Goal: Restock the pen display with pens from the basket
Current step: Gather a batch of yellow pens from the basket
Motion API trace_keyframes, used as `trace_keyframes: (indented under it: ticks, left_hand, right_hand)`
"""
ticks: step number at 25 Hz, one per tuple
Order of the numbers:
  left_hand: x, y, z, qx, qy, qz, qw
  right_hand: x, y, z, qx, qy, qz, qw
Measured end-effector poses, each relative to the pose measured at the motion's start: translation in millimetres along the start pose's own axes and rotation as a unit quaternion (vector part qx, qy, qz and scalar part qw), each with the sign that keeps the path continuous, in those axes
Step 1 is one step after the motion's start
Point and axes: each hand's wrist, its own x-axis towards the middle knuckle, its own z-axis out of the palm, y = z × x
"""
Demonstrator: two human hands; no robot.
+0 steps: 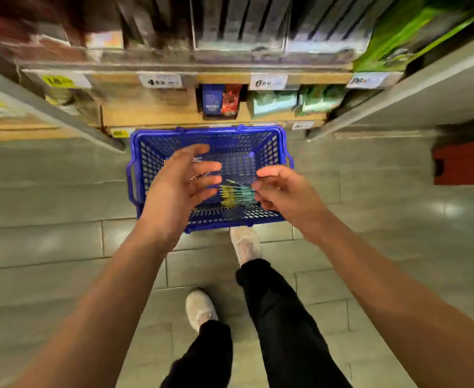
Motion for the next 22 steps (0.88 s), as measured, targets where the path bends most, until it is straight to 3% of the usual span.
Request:
trace_keyframes:
  ticks: [4,7,9,12,13,15,22]
  left_hand:
    - [72.6,-85.7,-45.8,-0.031,0.044,-0.069,0.996]
    - [136.6,-142.6,-73.0,-0.03,0.059,-0.11,0.992]
    - [177.7,-168.0,-88.3,-0.01,0.063,-0.128,0.99]
    - [230.7,-192.0,-103.0,0.025,0.069,-0.159,0.984]
    - [245.9,-196.9,-106.6,0.034,0.072,-0.162,0.984]
    - [271.1,-206.6,-110.7,0.063,0.069,-0.156,0.983]
    - [313.7,-226.1,-119.3,0.157,0.031,-0.118,0.98]
  right_hand:
    - [79.7,94.6,13.7,-0.187,-0.01,0.028,0.982]
    - [156.9,148.8,13.7,-0.361,-0.074,0.023,0.929]
    - [211.6,174.8,18.8,-0.507,-0.133,0.021,0.851]
    - [284.3,211.3,36.4,-0.699,-0.193,0.008,0.689]
    - [305.1,222.9,43.9,-0.727,-0.197,0.006,0.657]
    - [338.4,246.0,57.4,-0.744,-0.197,0.012,0.638]
    - [381.8,318.4,62.1,-0.747,-0.153,-0.046,0.646]
